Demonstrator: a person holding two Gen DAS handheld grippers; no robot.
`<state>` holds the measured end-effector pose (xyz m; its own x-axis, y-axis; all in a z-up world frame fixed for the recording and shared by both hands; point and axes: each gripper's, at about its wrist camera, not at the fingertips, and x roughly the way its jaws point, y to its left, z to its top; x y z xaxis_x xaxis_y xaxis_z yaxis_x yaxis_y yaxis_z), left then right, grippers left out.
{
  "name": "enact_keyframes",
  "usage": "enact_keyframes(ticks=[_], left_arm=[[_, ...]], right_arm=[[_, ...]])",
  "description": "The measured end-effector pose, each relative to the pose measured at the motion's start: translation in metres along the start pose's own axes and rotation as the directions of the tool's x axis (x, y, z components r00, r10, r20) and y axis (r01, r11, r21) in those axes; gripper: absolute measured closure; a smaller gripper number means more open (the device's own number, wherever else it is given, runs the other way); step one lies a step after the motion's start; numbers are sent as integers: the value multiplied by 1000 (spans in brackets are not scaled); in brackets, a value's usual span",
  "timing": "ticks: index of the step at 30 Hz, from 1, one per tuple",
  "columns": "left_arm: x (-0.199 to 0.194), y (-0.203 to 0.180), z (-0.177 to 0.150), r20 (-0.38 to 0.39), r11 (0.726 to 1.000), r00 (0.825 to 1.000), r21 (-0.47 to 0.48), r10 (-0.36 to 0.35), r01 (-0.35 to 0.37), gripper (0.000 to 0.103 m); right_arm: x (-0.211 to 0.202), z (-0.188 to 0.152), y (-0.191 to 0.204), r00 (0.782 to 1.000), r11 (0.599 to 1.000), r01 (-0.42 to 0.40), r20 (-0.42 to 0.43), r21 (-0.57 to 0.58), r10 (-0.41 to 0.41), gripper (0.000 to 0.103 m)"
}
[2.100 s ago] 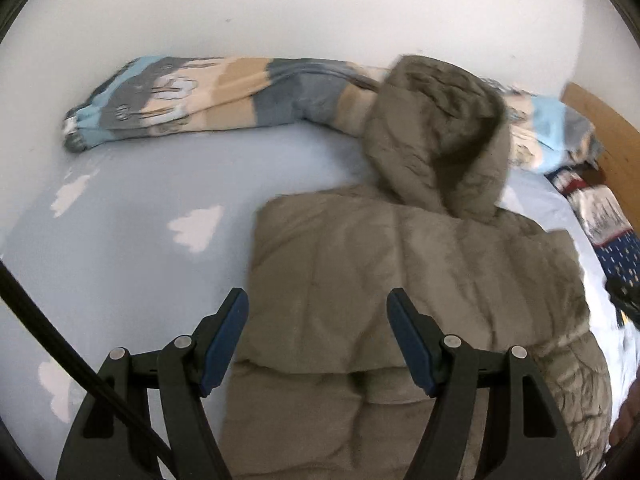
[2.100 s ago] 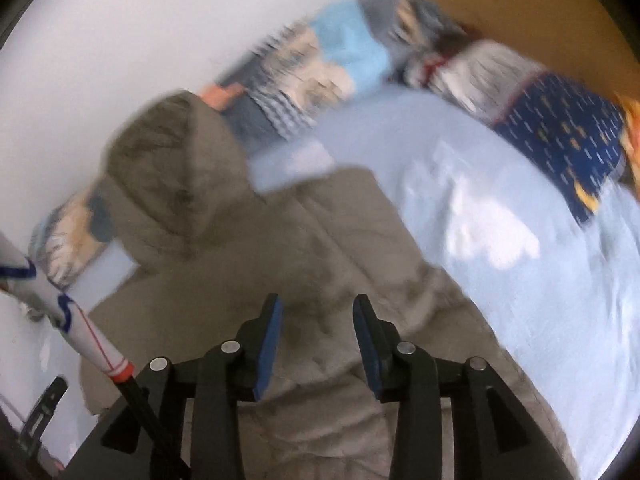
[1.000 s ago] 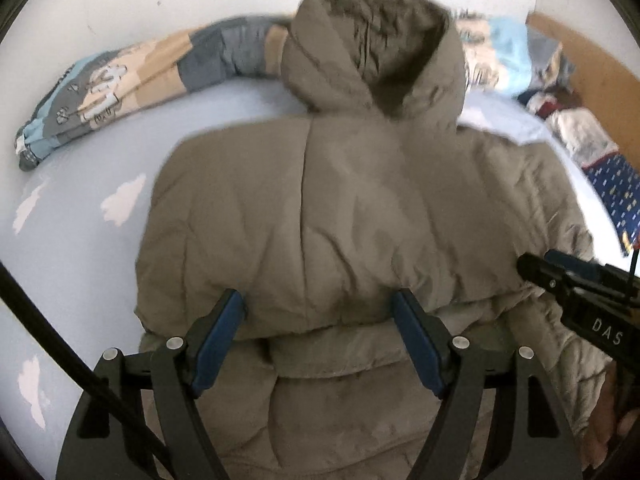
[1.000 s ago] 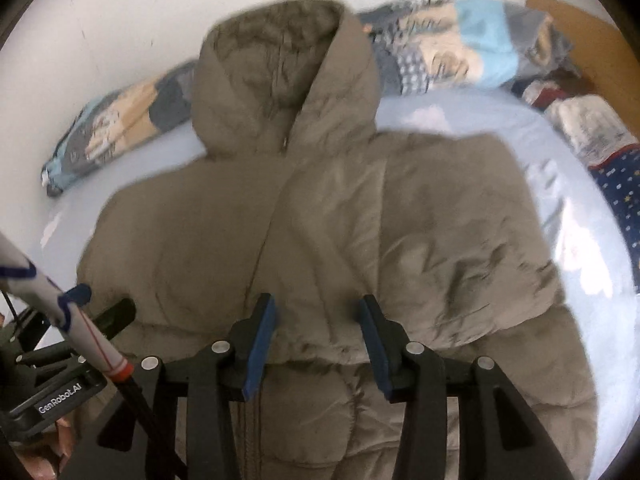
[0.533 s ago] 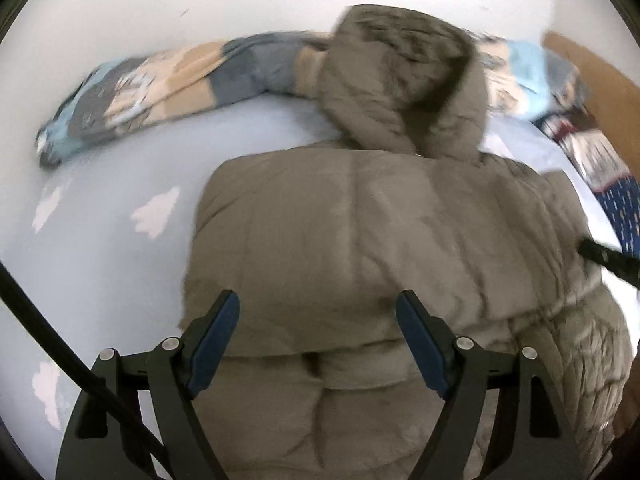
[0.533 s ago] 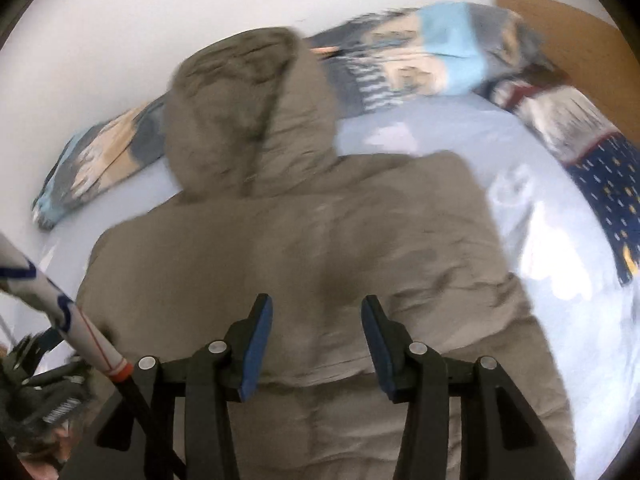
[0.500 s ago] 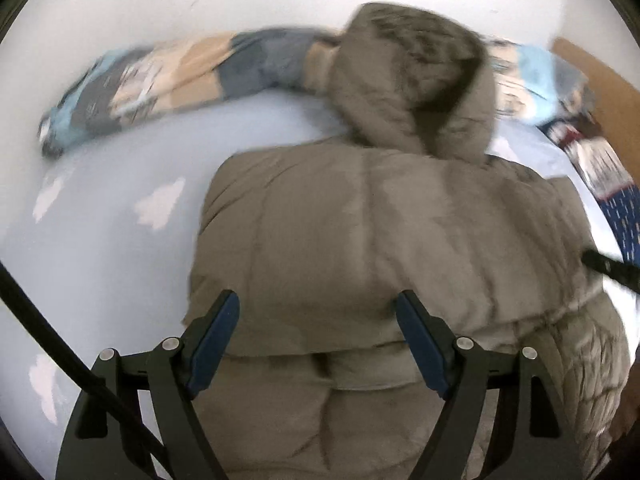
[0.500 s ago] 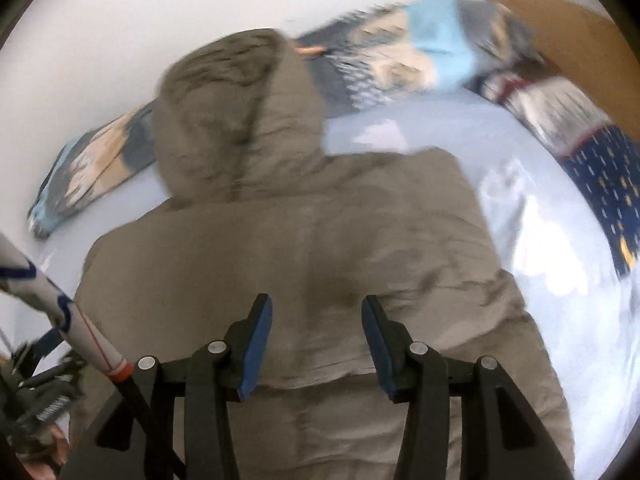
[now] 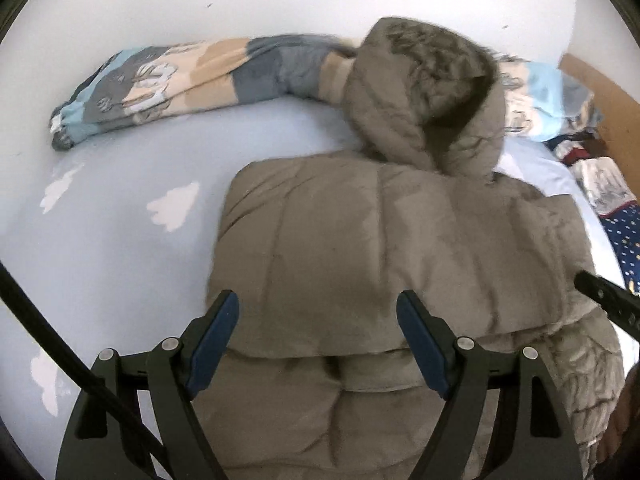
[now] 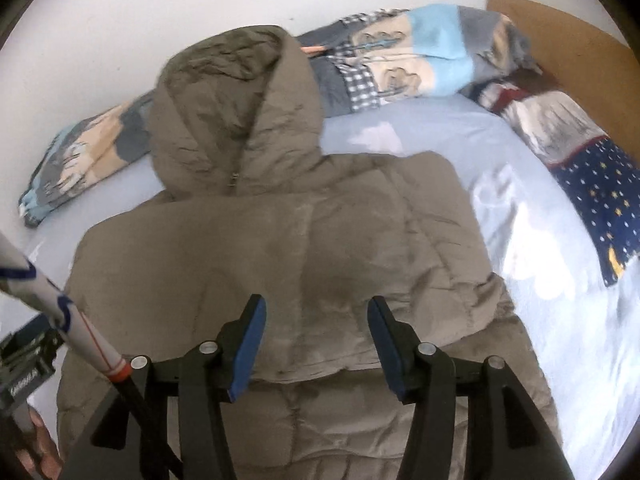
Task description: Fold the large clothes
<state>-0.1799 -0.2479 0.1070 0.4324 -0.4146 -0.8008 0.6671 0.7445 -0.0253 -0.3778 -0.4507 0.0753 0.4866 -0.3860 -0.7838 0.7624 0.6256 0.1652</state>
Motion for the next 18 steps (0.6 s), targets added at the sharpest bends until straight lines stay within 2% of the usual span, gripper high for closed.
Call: enact_keyframes(ticks=[2,6,8,10,15,18], left_arm=[[16,10,-4,-63,999,998,-37,8,-11,23],[34,20,-9,-115,995,992,-98,-45,34,23],[30,18,-7,-110,996,993,-90,-38,28,23],[18,20,-3,-68,994,997,-105,-43,36,23],[-12,20,3,41,991,998,-119,-56,61,23],[-9,15,2,7,992,998,-104,-68,68,23]], right_arm=[[11,-4,1,999,1000,-14,-48,2,15,46],[37,-14,1,989,1000,-23,-148,7,23,45],[36,-16,2,990,1000,-16,-142,9,17,44],[30,-13,4,991,1000,-13,-135,5,14,44],[7,-5,-3,994,995,-79,-70,67,84,44],[4,-5,-4,994,995,-71,-74,65,76,44]])
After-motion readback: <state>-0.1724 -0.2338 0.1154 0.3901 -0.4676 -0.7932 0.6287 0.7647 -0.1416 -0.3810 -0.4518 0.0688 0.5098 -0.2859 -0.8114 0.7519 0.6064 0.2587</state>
